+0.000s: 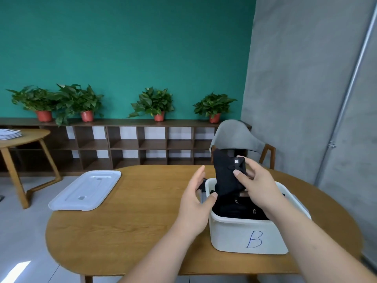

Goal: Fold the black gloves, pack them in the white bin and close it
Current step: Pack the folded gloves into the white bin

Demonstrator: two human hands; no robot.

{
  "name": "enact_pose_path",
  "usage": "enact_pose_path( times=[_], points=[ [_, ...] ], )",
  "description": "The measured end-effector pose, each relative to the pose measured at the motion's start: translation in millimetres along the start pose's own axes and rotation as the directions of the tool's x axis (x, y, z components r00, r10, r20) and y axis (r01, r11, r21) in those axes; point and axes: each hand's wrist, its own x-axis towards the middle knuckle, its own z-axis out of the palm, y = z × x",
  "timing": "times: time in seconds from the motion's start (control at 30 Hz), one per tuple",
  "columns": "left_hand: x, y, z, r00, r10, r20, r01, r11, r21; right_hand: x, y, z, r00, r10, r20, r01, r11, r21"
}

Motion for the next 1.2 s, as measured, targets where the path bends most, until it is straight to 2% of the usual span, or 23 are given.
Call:
enact_pose_path(
  times=[0.13,0.27,0.47,0.6,0.63,0.67,0.7,0.73,0.77,0.8,0.87,0.9,0.97,1.07,1.13,1.2],
  points=[
    [5.7,-12.5,2.6,0.995,-0.041,0.086,0.025,0.984,0.178,7.7,8.3,-44.7,0.986,0.103,-0.128,-0.116,0.988,-0.101],
    [12.4,-16.2,8.5,0.985,-0.032,0.17,-0.03,0.936,0.35,13.2,27.4,-71.5,0.971,0.164,-0.176,-0.197,0.961,-0.193],
    [22.2,-16.9,26.1,0.974,-0.027,0.227,-0.091,0.865,0.493,6.7,41.7,-63.4,0.962,0.264,-0.069,-0.273,0.929,-0.251],
    [20.8,-22.4,32.3,0.968,-0.048,0.245,-0.102,0.819,0.565,4.0,51.0,-53.3,0.959,0.282,0.031,-0.241,0.868,-0.434],
    [21.0,-24.2,32.5,0.968,-0.059,0.246,-0.097,0.813,0.574,4.4,50.9,-53.0,0.968,0.251,0.026,-0.196,0.811,-0.551],
    [21.2,-25.3,32.4,0.967,-0.065,0.247,-0.095,0.805,0.586,5.3,50.6,-52.9,0.98,0.197,0.006,-0.136,0.699,-0.702],
    [21.7,-25.9,32.5,0.966,-0.073,0.248,-0.094,0.796,0.598,4.7,48.8,-51.9,0.993,0.114,-0.014,-0.072,0.528,-0.846],
    [22.3,-26.2,32.6,0.965,-0.077,0.251,-0.095,0.788,0.608,2.9,45.2,-50.1,0.999,0.025,-0.027,-0.034,0.356,-0.934],
    [22.6,-26.4,33.1,0.964,-0.082,0.254,-0.096,0.781,0.617,1.4,41.0,-47.9,0.998,-0.066,-0.024,-0.007,0.245,-0.97],
    [22.6,-26.6,33.6,0.962,-0.087,0.258,-0.098,0.773,0.626,1.3,37.5,-45.8,0.99,-0.14,-0.001,0.028,0.202,-0.979],
    [22.9,-27.2,34.7,0.961,-0.088,0.261,-0.104,0.76,0.641,4.9,35.7,-43.6,0.98,-0.185,0.078,0.125,0.261,-0.957],
    [23.3,-27.6,35.2,0.961,-0.089,0.262,-0.106,0.756,0.645,7.9,37.4,-43.1,0.983,-0.145,0.109,0.152,0.33,-0.932],
    [24.0,-28.5,35.9,0.96,-0.092,0.264,-0.107,0.752,0.651,12.3,43.3,-42.3,0.986,0.023,0.164,0.139,0.423,-0.895],
    [24.0,-30.6,37.1,0.957,-0.101,0.271,-0.108,0.744,0.659,15.1,60.3,-43.3,0.948,0.22,0.229,0.094,0.492,-0.865],
    [25.3,-32.4,38.2,0.956,-0.106,0.274,-0.109,0.739,0.665,18.0,68.3,-45.6,0.936,0.26,0.238,0.066,0.534,-0.843],
    [27.9,-34.0,40.0,0.955,-0.115,0.275,-0.104,0.737,0.668,21.9,71.4,-46.5,0.923,0.29,0.251,0.073,0.51,-0.857]
  ],
)
